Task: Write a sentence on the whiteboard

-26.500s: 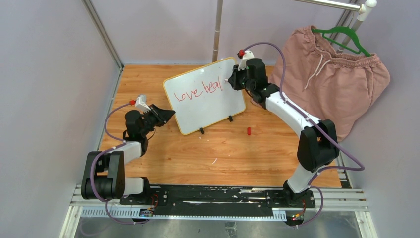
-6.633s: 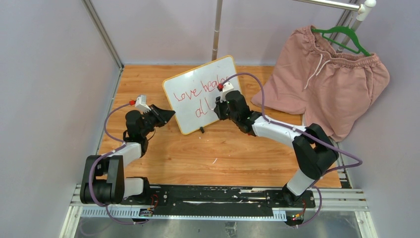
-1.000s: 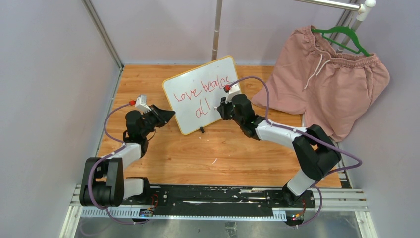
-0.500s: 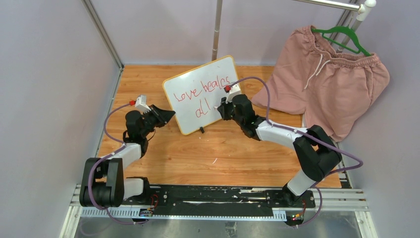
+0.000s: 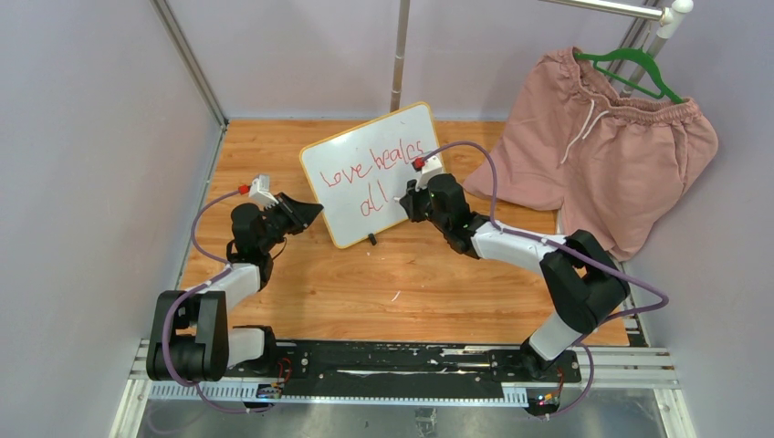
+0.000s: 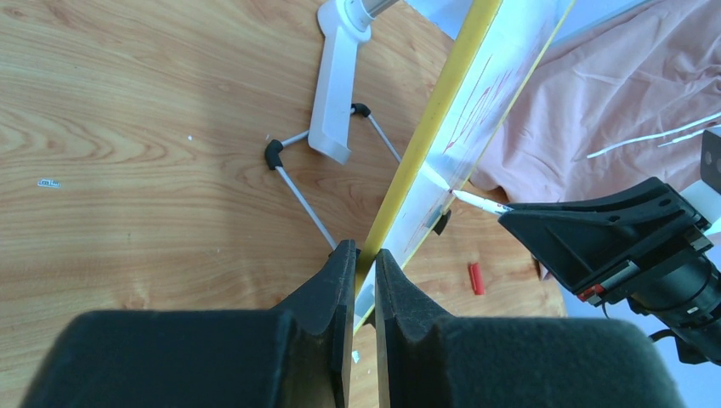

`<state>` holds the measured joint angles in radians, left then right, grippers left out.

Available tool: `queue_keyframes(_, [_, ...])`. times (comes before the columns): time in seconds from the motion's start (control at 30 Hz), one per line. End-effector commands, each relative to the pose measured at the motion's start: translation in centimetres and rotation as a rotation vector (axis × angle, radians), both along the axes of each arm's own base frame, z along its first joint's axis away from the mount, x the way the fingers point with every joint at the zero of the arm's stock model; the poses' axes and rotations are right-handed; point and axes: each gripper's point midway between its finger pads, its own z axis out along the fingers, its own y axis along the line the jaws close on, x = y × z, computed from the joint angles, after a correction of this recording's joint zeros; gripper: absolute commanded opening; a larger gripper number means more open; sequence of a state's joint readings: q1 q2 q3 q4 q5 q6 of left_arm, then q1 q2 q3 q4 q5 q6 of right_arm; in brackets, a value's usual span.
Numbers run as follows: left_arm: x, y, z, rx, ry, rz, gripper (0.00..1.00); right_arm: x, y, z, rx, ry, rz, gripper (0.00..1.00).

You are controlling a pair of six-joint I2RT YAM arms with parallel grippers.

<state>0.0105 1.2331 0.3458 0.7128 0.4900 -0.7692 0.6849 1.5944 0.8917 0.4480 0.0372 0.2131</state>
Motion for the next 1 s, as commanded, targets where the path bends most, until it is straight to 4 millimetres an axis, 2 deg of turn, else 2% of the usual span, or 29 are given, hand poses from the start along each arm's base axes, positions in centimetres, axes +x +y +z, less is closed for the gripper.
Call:
queue_keyframes(0.0, [-0.1, 0.1, 0.6, 0.005, -0.027, 0.008, 0.0, -0.7, 0.4, -0.6, -0.007, 0.012, 0.021, 0.0])
queue_keyframes(0.37, [-0.1, 0.1, 0.5, 0.005, -0.024, 0.006, 0.0, -0.7, -0.6, -0.9, -0.033, 0.013, -0.015, 0.0])
queue_keyframes(0.97, [-0.1, 0.1, 0.6, 0.005, -0.027, 0.008, 0.0, -0.1, 0.0, 0.4, -0.012, -0.013, -0.009, 0.0])
